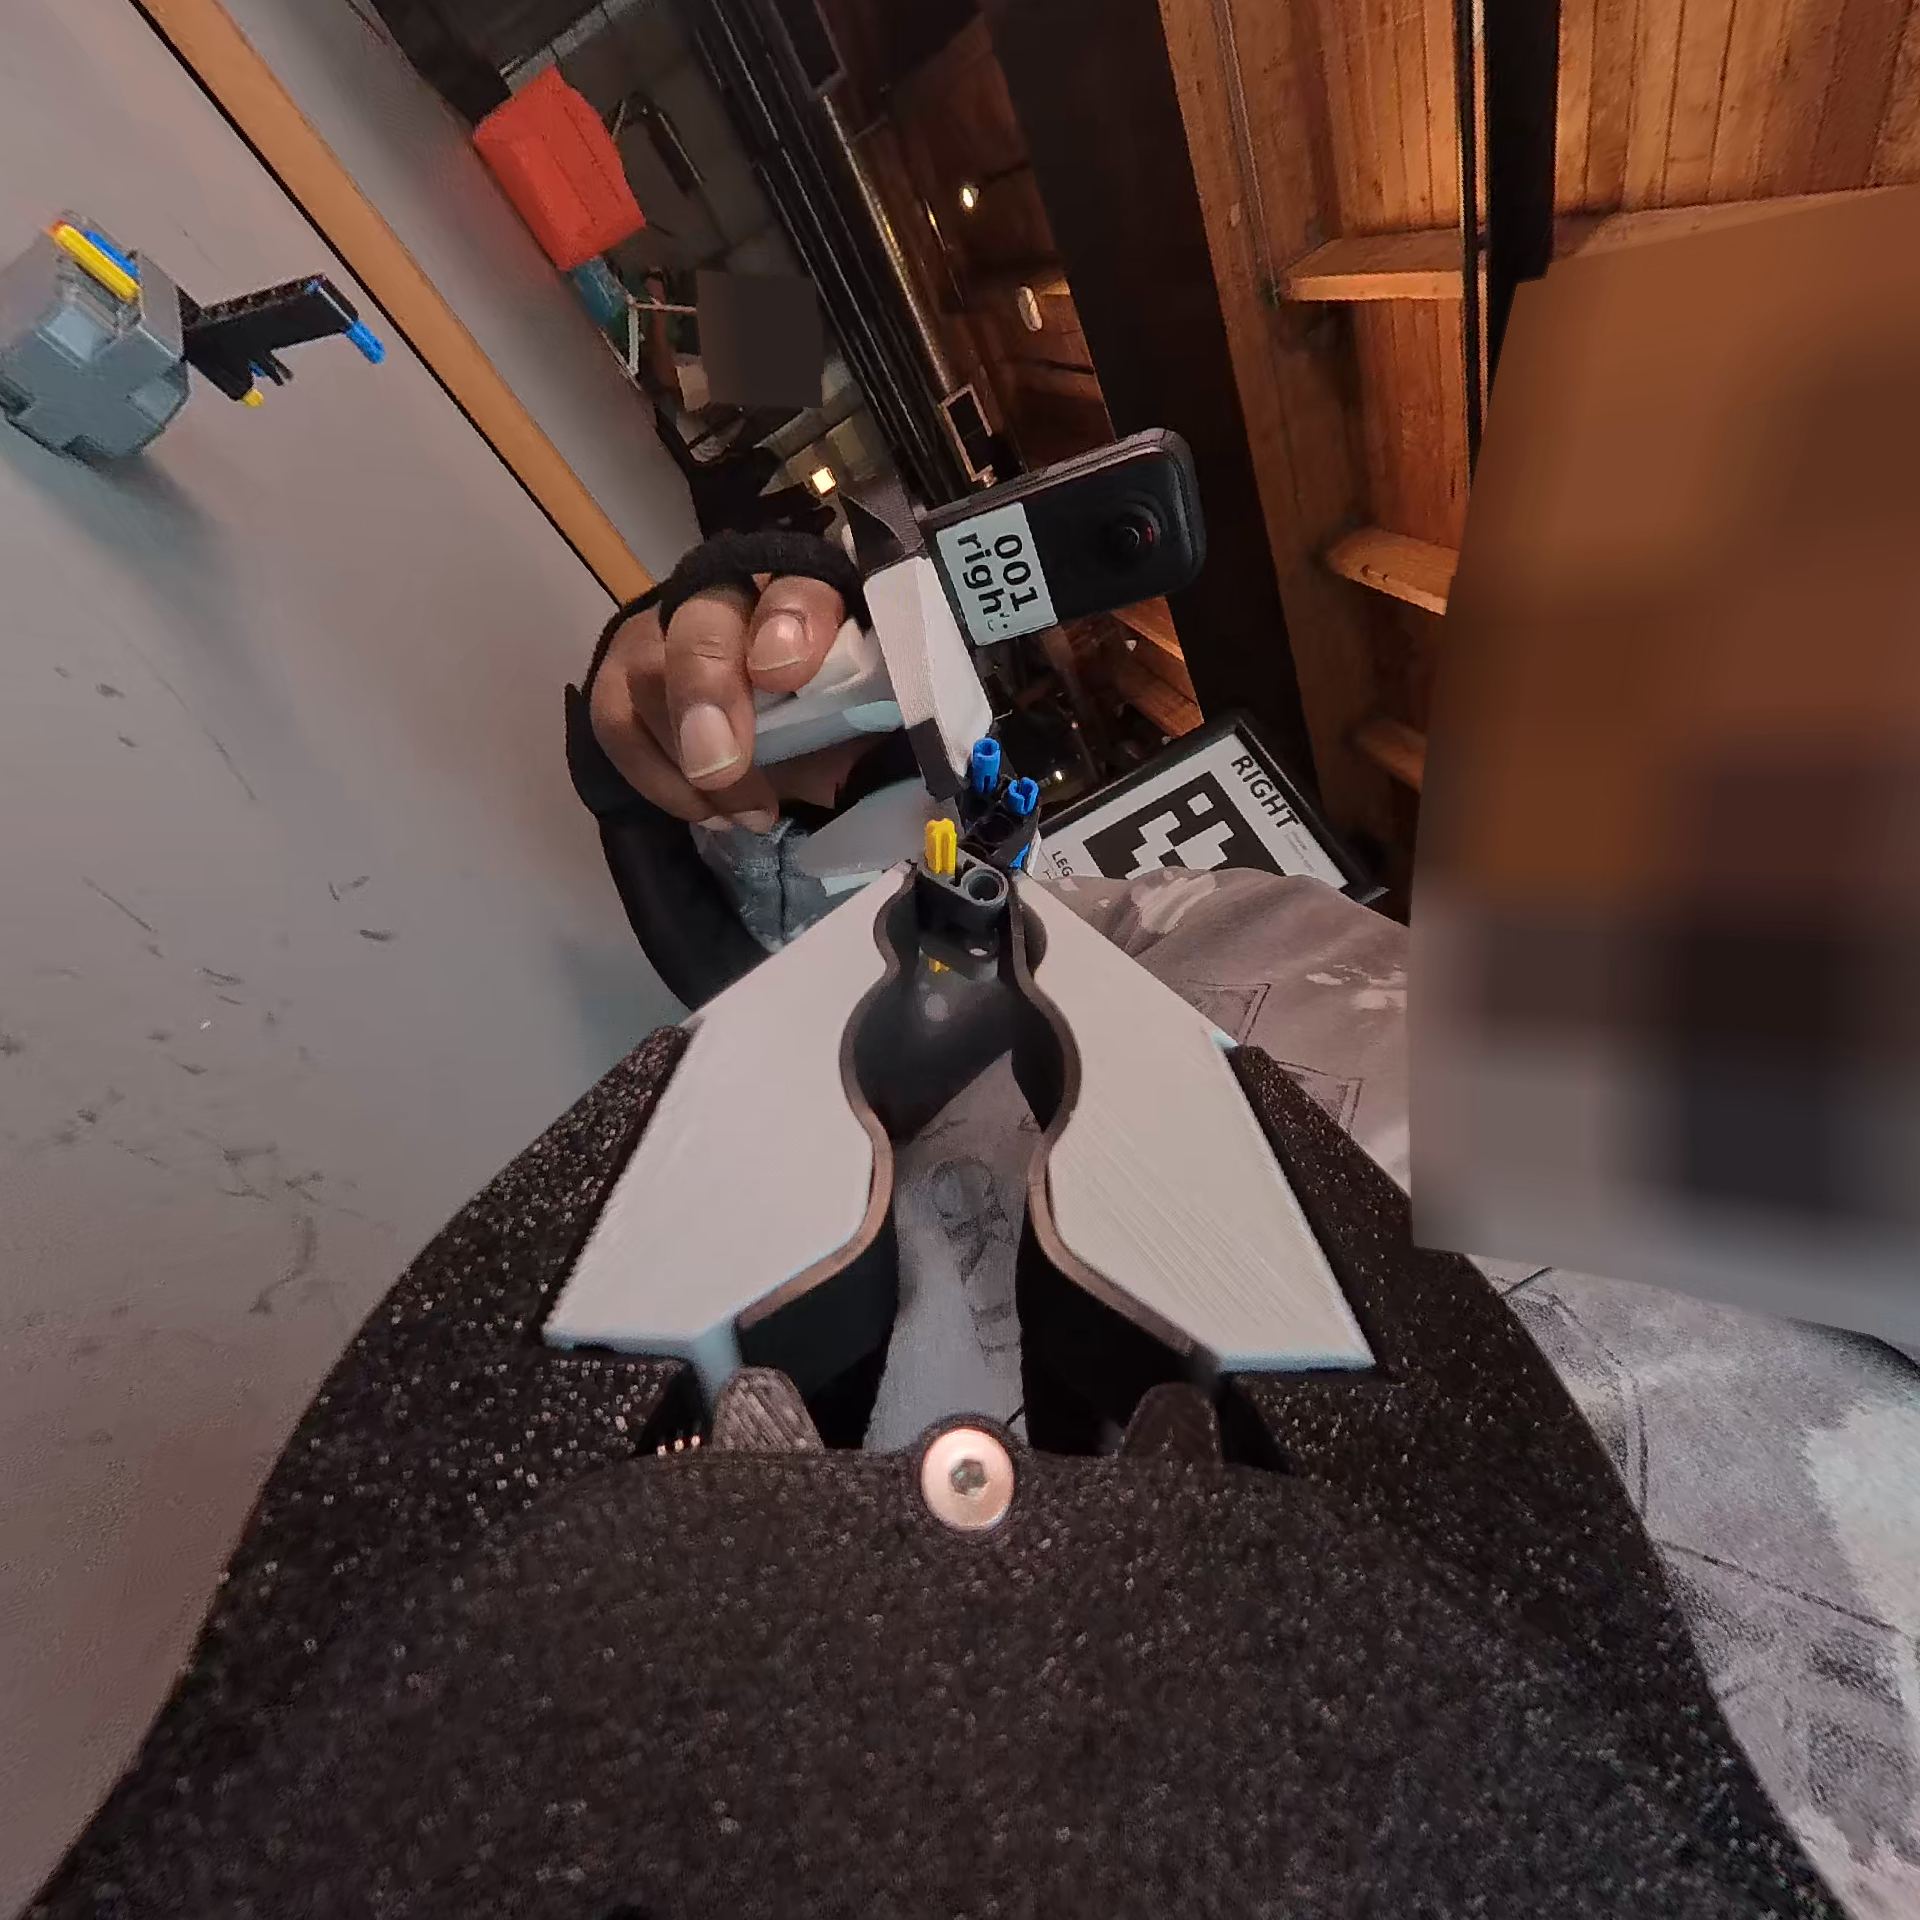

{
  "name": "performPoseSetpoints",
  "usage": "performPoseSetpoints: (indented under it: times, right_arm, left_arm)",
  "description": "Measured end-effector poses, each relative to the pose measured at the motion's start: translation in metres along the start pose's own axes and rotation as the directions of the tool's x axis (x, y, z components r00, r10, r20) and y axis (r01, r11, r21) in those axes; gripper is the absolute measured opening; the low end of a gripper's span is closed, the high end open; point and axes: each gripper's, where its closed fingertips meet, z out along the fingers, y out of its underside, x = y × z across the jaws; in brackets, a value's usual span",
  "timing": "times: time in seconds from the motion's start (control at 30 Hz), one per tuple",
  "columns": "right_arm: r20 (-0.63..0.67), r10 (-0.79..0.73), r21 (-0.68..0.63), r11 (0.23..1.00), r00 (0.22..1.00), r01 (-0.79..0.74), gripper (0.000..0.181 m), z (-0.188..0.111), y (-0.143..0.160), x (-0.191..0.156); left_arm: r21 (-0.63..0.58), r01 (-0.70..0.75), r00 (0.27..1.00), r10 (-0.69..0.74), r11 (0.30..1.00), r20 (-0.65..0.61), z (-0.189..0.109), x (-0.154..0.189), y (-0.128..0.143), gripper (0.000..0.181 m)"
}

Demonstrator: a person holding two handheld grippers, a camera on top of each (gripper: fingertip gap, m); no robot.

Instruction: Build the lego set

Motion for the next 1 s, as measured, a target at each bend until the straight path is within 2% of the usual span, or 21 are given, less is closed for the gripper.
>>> performPoseSetpoints:
  times: [0.03, 0.17, 0.33, 0.5, 0.6, 0.63, 0.7, 0.9, 1.0]
  right_arm:
    - [0.013, 0.006, -0.006, 1.000, 1.000, -0.006, 0.023, 0.000, 0.002, -0.001]
    - [0.097, 0.039, -0.074, 0.997, 0.994, -0.032, 0.022, 0.000, 0.016, -0.012]
    - [0.152, 0.098, -0.120, 0.989, 0.983, -0.080, 0.022, 0.005, 0.035, -0.020]
    - [0.090, 0.118, -0.046, 0.992, 0.989, -0.114, 0.023, 0.009, 0.028, -0.009]
    - [0.068, 0.115, -0.006, 0.993, 0.991, -0.115, 0.023, 0.009, 0.023, -0.005]
    - [0.056, 0.111, 0.000, 0.994, 0.992, -0.111, 0.023, 0.009, 0.022, -0.003]
    - [0.044, 0.104, 0.008, 0.995, 0.994, -0.104, 0.023, 0.009, 0.021, -0.003]
    - [0.118, 0.058, -0.032, 0.998, 0.991, -0.055, 0.023, 0.006, 0.024, -0.018]
    - [0.172, 0.085, -0.075, 0.994, 0.981, -0.073, 0.022, 0.005, 0.032, -0.026]
  left_arm:
    - [-0.015, 0.014, 1.000, -0.014, 1.000, -0.002, 0.000, -0.002, 0.002, 0.012]
    - [-0.120, 0.047, 0.999, -0.045, 0.992, 0.019, -0.001, -0.010, 0.018, 0.012]
    - [-0.247, 0.041, 0.995, -0.018, 0.968, 0.094, -0.009, -0.023, 0.033, 0.013]
    - [-0.175, 0.012, 0.997, 0.000, 0.984, 0.071, -0.013, -0.019, 0.018, 0.015]
    - [-0.123, -0.006, 1.000, 0.007, 0.992, 0.013, -0.013, -0.010, 0.010, 0.024]
    - [-0.102, 0.002, 1.000, -0.002, 0.995, 0.004, -0.012, -0.010, 0.007, 0.016]
    - [-0.081, 0.021, 1.000, -0.021, 0.996, -0.001, -0.011, -0.011, 0.006, 0.014]
    - [-0.183, 0.072, 0.997, -0.076, 0.981, -0.016, -0.006, -0.012, 0.028, 0.013]
    - [-0.241, 0.092, 0.996, -0.094, 0.966, 0.002, -0.005, -0.016, 0.039, 0.013]
